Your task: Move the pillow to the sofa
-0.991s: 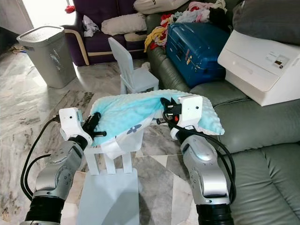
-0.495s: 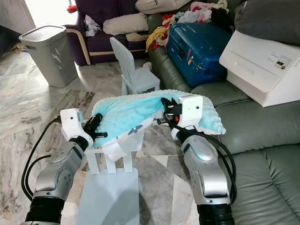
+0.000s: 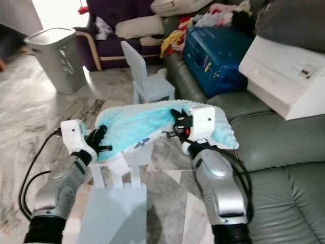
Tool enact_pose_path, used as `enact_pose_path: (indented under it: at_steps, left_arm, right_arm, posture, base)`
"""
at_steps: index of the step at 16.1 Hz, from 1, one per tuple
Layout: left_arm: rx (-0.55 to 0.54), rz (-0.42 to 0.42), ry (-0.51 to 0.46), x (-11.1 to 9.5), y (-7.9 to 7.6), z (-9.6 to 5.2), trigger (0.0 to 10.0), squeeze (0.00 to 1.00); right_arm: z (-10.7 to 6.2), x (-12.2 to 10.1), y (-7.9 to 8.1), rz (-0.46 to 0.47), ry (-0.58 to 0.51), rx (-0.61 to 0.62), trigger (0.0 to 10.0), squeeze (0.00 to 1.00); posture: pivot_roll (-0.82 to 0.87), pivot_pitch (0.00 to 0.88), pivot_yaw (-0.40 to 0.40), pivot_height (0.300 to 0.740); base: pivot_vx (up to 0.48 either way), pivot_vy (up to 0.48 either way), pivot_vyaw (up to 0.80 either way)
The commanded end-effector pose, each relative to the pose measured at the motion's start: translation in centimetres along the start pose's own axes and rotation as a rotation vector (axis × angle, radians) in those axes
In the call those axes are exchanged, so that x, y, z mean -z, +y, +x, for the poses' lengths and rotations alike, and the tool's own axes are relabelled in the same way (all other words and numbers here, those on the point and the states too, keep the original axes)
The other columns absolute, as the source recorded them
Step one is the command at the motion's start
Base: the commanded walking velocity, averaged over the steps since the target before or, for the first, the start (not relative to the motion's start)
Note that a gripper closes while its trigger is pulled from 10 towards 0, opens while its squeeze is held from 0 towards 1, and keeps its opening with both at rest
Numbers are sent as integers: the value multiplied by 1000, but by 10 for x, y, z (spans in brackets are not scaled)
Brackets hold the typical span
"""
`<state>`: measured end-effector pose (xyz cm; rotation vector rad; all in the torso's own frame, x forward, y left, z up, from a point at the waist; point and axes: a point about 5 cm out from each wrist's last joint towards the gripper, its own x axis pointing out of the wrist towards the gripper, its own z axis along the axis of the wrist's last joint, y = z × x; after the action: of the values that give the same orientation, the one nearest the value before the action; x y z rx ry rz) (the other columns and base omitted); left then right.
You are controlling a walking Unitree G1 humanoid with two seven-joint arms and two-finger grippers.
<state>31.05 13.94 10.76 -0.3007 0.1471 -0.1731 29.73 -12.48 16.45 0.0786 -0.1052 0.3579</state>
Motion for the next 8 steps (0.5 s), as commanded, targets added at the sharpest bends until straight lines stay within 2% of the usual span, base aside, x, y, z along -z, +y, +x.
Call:
enact_pose_path:
  at_steps: [1, 3, 8]
  left_arm:
    - [24, 12, -13, -6, -3, 1, 10000, 0]
    - [23, 14, -12, -5, -3, 1, 10000, 0]
    - [6, -8, -20, -6, -1, 1, 10000, 0]
  right_arm:
    - [1, -9, 0, -3, -36, 0, 10000, 0]
    - [1, -9, 0, -3, -36, 0, 10000, 0]
    - [2, -9, 0, -2, -36, 0, 10000, 0]
  posture:
    - [-194, 0, 39, 740]
    - [-193, 0, 38, 740]
    - [-192, 0, 40, 740]
  base:
    - [0, -382, 0]
    - [0, -261, 0]
    - [0, 0, 0]
